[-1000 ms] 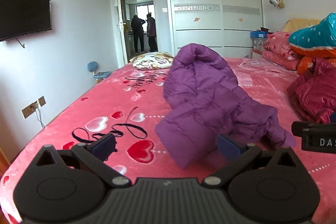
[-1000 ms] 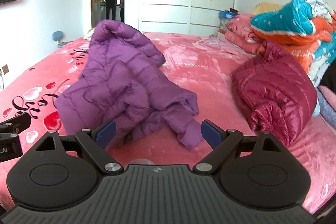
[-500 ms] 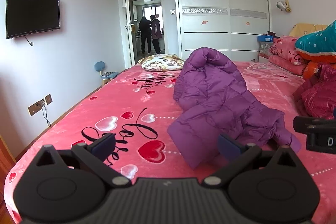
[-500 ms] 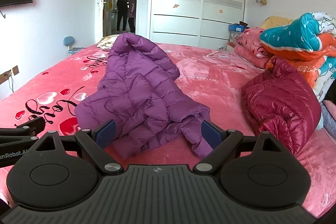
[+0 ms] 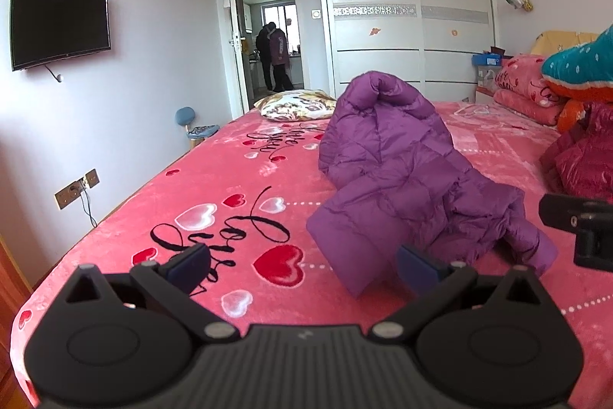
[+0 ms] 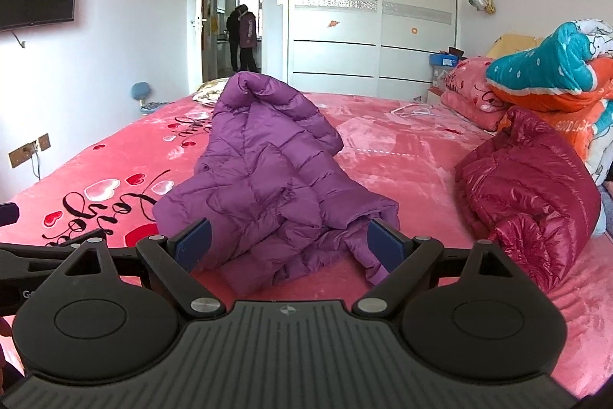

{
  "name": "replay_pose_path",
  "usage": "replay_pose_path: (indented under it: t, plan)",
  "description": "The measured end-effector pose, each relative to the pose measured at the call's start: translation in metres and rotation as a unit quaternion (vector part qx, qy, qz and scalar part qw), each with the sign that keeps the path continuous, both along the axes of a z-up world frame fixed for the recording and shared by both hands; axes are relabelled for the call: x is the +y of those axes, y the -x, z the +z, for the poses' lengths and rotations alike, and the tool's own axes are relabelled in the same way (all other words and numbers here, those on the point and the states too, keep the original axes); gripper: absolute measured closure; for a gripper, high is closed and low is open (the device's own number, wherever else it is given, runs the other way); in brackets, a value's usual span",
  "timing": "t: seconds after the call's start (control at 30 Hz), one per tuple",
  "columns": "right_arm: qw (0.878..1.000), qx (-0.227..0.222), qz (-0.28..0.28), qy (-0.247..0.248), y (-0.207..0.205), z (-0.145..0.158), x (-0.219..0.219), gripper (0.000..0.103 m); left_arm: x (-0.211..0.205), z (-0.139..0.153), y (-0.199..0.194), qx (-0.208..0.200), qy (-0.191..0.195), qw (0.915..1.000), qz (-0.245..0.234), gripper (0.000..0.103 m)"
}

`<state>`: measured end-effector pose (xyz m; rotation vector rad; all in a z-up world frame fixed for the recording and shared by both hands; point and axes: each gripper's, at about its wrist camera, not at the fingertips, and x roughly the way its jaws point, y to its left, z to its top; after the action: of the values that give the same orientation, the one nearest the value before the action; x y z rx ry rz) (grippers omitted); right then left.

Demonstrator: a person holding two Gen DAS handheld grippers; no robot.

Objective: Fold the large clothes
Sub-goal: 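Move both tools back to view the purple jacket on the bed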

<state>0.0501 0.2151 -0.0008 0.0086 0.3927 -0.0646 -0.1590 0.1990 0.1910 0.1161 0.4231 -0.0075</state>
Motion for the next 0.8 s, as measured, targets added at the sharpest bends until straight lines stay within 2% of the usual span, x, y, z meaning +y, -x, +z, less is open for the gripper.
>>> replay_pose_path:
  t: [0.8]
  plan:
    - [1.000,0.018,0.008,-0.007,-0.011,-0.030,-0.015,0.000,-0.019,-0.035,-0.017,0.051,-0.011,0.9987,-0.004,0.001]
